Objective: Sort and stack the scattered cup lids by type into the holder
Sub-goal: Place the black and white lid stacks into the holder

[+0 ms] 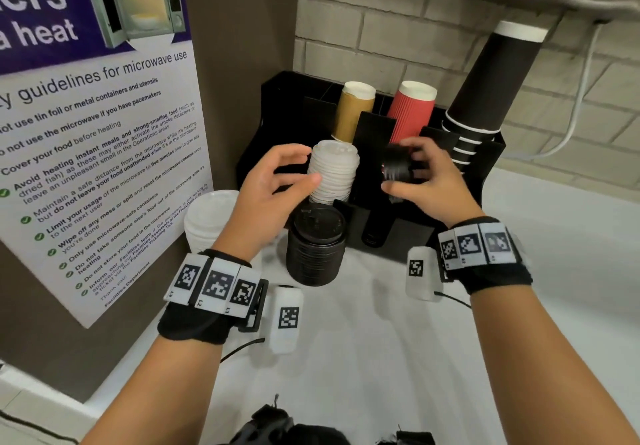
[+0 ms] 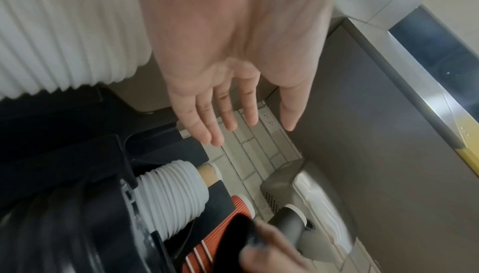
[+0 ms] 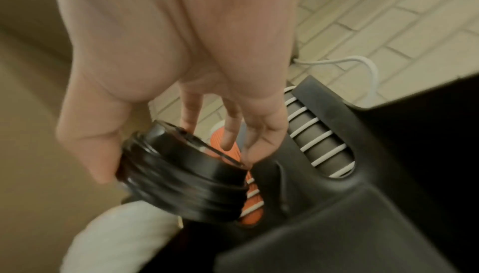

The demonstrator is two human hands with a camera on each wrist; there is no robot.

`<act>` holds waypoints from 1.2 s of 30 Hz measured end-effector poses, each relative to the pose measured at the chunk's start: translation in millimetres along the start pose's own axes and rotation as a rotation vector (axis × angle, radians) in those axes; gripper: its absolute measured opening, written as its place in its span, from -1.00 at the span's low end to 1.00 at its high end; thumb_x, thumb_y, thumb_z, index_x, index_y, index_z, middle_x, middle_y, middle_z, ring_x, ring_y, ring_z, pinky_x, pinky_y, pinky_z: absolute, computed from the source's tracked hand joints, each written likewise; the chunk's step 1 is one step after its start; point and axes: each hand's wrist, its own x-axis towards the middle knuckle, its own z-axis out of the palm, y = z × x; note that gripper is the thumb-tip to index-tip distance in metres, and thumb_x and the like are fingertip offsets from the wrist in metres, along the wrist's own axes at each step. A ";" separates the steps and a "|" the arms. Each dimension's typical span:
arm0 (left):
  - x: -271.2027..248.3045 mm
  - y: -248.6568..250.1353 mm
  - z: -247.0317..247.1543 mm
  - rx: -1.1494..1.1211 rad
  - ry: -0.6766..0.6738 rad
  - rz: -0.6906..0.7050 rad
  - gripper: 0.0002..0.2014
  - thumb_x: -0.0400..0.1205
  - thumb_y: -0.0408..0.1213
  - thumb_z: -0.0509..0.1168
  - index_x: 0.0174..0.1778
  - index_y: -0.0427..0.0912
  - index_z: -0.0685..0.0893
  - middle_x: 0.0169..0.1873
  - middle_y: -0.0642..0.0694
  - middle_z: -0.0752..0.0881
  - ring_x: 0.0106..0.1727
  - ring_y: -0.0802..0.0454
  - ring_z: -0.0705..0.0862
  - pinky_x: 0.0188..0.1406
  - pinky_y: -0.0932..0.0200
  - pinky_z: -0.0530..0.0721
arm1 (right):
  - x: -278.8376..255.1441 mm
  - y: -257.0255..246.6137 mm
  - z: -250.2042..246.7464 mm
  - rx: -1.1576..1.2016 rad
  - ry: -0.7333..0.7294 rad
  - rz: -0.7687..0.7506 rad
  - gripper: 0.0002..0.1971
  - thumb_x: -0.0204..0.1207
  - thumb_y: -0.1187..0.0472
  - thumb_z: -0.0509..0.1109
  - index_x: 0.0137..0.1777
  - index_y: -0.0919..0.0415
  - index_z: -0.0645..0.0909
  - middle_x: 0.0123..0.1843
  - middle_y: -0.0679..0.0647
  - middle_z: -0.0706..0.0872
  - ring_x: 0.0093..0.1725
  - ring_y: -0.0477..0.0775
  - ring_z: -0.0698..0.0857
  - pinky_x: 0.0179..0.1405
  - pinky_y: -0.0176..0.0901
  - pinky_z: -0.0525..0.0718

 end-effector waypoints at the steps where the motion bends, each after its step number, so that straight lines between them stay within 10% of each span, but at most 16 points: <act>1: 0.3 -0.7 -1.0 0.003 0.014 0.002 -0.71 0.61 -0.25 0.41 0.19 0.15 0.60 0.22 0.07 0.63 0.10 0.18 0.71 0.14 0.21 0.66 | 4.0 4.1 2.2 -0.102 -0.044 0.000 -0.32 0.27 0.20 0.65 0.38 -0.09 0.48 0.28 0.09 0.42 0.22 0.07 0.58 0.22 -0.22 0.54; 8: -1.2 -0.2 2.3 0.011 0.021 0.000 -0.74 0.62 -0.34 0.39 0.14 0.10 0.64 0.19 0.06 0.65 0.00 0.26 0.70 0.08 0.25 0.63 | 23.1 11.1 32.7 -0.912 -0.397 0.064 -0.17 0.22 0.00 0.60 0.51 -0.17 0.33 0.44 0.10 0.37 0.38 0.27 0.45 0.43 0.32 0.27; 21: -2.4 -0.8 2.0 0.029 0.035 -0.008 -0.74 0.62 -0.35 0.39 0.11 0.12 0.64 0.16 0.11 0.65 -0.07 0.34 0.69 0.03 0.33 0.63 | 11.8 28.3 63.2 -1.273 -0.454 -0.022 -0.22 0.32 -0.05 0.54 0.50 0.05 0.29 0.19 0.07 0.64 0.20 0.19 0.63 0.28 0.15 0.43; 29: -1.4 -3.0 0.3 0.037 0.041 -0.001 -0.74 0.62 -0.33 0.39 0.11 0.14 0.65 0.17 0.12 0.66 -0.04 0.28 0.70 0.15 0.19 0.65 | -2.3 18.8 55.0 -1.179 -0.378 -0.085 -0.44 0.47 0.09 0.45 0.46 0.10 0.40 0.19 0.08 0.66 0.25 0.16 0.57 0.28 0.12 0.42; 33: -0.2 -2.5 -4.4 0.039 0.073 0.005 -0.77 0.61 -0.25 0.40 0.12 0.13 0.66 0.18 0.11 0.67 0.00 0.24 0.70 0.27 0.00 0.66 | -12.4 -1.0 46.4 -0.516 -0.017 -0.157 -0.74 0.51 0.36 0.33 0.20 0.27 0.56 0.09 0.19 0.64 0.08 0.18 0.61 0.09 0.10 0.61; 36: 0.8 -0.1 -4.8 0.041 0.095 0.024 -0.78 0.61 -0.28 0.39 0.11 0.11 0.66 0.16 0.09 0.67 -0.03 0.24 0.70 0.25 -0.01 0.68 | -27.3 -24.4 59.7 -0.127 -0.085 -0.201 -0.69 0.43 0.14 0.52 0.03 0.22 0.49 0.02 0.14 0.59 -0.02 0.04 0.58 0.00 -0.11 0.61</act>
